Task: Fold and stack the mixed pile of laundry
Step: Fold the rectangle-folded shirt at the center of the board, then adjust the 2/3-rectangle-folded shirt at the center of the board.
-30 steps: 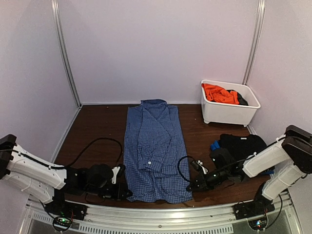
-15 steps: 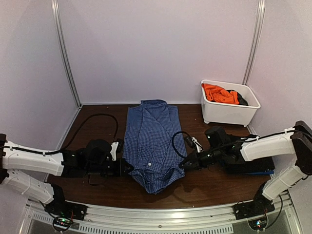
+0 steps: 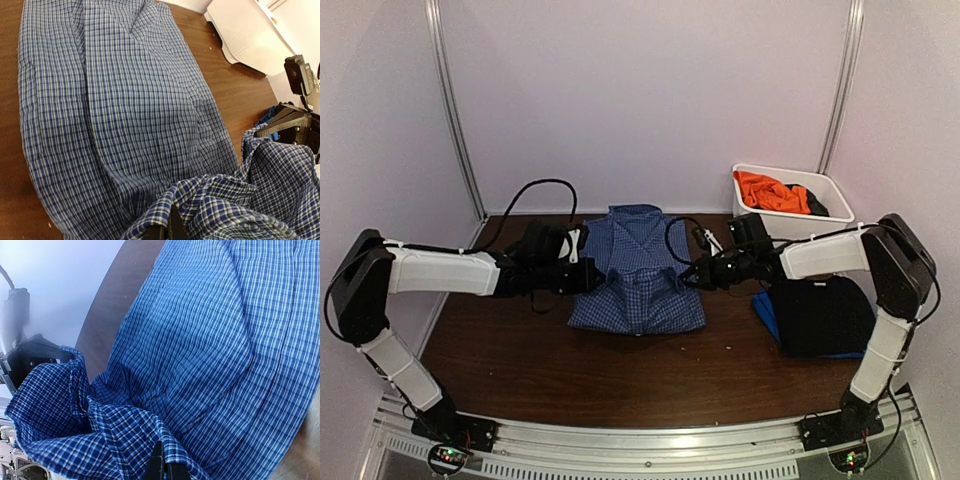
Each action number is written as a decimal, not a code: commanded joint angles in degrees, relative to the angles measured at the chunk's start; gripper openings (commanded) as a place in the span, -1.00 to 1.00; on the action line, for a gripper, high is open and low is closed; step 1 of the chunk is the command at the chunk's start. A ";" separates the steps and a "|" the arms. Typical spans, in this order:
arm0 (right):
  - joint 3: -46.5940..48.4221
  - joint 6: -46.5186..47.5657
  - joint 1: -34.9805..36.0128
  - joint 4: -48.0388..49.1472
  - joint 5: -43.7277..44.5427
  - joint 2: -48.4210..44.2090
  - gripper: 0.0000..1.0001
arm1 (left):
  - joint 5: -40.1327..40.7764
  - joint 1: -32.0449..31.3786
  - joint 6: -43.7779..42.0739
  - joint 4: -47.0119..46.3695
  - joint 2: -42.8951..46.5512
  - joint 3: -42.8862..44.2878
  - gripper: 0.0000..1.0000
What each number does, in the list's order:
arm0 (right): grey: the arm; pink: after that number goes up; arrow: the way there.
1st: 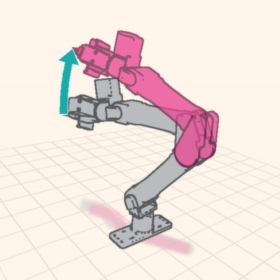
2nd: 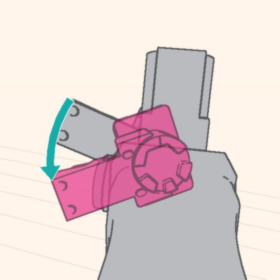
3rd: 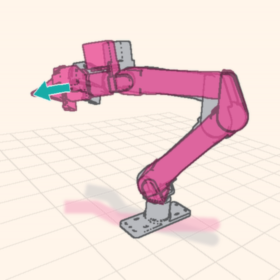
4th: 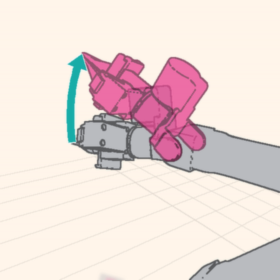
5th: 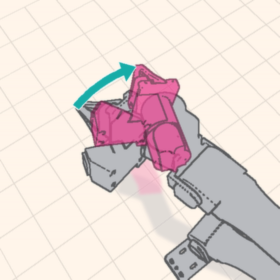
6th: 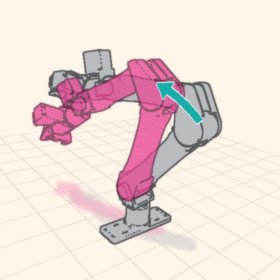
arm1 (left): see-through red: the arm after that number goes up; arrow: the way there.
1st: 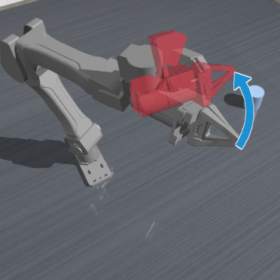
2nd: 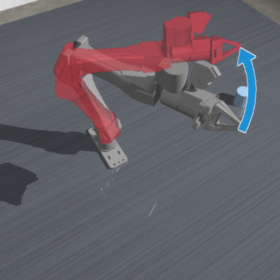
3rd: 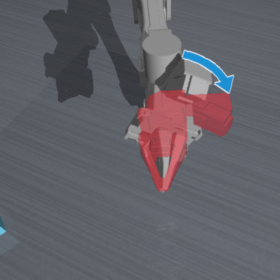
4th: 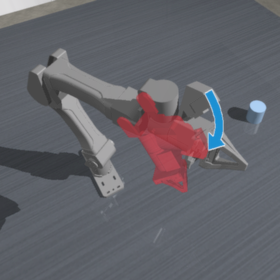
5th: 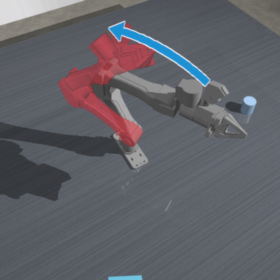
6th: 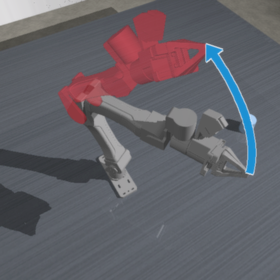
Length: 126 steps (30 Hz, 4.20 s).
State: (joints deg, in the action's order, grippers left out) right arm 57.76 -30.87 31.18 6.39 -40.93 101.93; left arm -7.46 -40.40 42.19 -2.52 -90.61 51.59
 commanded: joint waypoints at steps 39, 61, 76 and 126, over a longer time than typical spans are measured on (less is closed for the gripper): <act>30.61 8.26 -10.42 -8.60 -0.76 13.45 0.46 | -1.85 17.20 -13.08 5.06 -13.18 23.83 0.45; 23.30 8.88 -5.34 -3.47 -5.61 24.88 -0.15 | -12.12 10.68 -5.83 -9.38 -26.06 14.01 0.09; -8.59 3.24 3.18 3.22 -2.83 4.16 -0.18 | -13.04 2.33 1.57 -17.37 -5.46 -16.98 -0.01; -19.73 -19.15 13.24 22.26 -13.59 -13.41 0.99 | -21.95 -13.05 5.37 -24.60 7.80 -16.74 0.95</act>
State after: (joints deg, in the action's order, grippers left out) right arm 41.69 -38.57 41.25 17.34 -53.10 88.44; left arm -28.01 -49.67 40.66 -21.15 -81.34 37.47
